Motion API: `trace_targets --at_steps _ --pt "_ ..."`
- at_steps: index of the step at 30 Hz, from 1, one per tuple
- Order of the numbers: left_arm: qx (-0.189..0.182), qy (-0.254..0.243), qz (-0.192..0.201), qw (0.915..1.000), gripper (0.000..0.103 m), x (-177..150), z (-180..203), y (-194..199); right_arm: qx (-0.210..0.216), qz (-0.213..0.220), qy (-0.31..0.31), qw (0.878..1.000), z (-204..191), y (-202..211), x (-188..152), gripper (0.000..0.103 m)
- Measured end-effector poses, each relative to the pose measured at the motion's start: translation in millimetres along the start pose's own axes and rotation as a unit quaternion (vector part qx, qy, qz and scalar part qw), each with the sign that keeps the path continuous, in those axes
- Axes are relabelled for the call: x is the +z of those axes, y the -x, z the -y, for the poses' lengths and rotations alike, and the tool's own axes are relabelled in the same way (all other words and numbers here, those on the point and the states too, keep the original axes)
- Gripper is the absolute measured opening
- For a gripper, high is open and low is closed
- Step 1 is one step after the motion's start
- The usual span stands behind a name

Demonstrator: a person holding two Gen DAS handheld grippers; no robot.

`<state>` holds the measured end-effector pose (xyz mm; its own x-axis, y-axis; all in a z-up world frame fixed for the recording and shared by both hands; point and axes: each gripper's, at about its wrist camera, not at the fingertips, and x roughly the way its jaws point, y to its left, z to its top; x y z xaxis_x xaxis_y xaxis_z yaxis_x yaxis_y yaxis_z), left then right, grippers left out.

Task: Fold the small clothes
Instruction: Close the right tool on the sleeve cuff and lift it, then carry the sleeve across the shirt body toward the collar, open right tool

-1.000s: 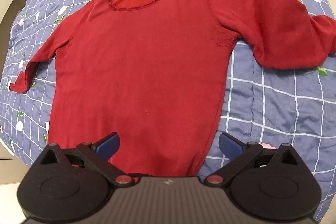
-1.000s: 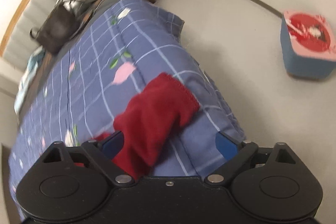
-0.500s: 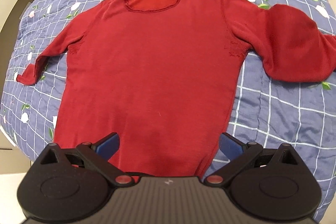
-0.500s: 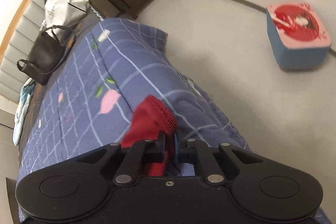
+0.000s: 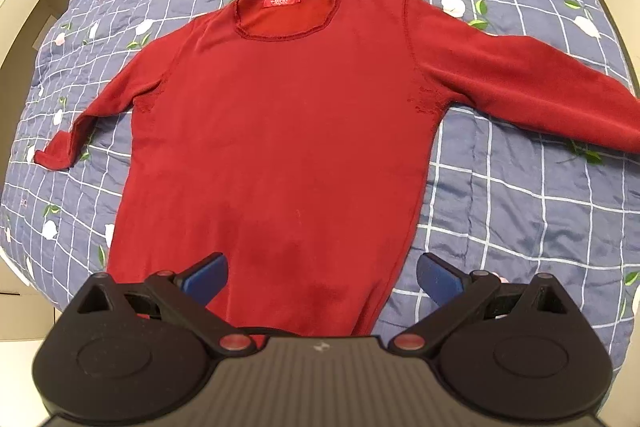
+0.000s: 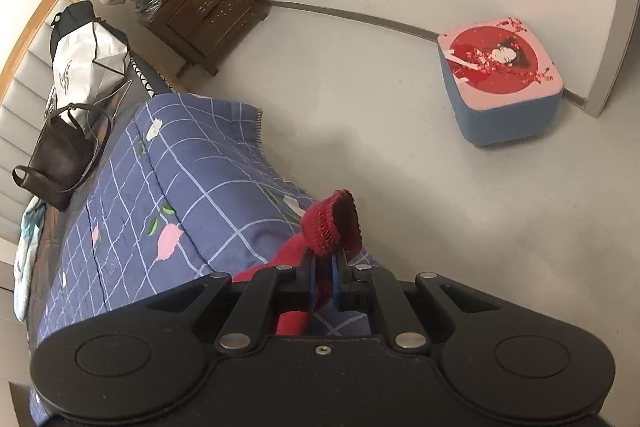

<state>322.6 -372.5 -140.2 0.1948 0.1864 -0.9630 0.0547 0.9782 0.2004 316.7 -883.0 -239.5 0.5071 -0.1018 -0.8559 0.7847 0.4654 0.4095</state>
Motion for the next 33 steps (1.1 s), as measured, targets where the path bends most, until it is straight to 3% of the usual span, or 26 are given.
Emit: trace_targets --at_steps 8,15,21,25,33 --pt "0.006 0.005 0.043 0.999 0.103 6 -22 45 0.035 0.022 0.038 0.998 -41 50 -4 0.007" --pt "0.01 0.04 0.066 0.997 0.103 1 -68 67 0.066 0.051 0.147 0.986 -101 95 -20 0.008" --pt "0.003 0.066 0.06 0.996 0.103 -11 -112 64 0.075 0.077 0.241 0.965 -157 118 -41 0.008" --pt "-0.012 0.071 0.061 0.9955 0.103 -17 -142 56 0.079 0.092 0.311 0.943 -204 129 -68 0.008" --pt "-0.037 0.057 0.071 0.9952 0.103 -13 -210 37 0.094 0.097 0.405 0.904 -318 143 -157 0.008"
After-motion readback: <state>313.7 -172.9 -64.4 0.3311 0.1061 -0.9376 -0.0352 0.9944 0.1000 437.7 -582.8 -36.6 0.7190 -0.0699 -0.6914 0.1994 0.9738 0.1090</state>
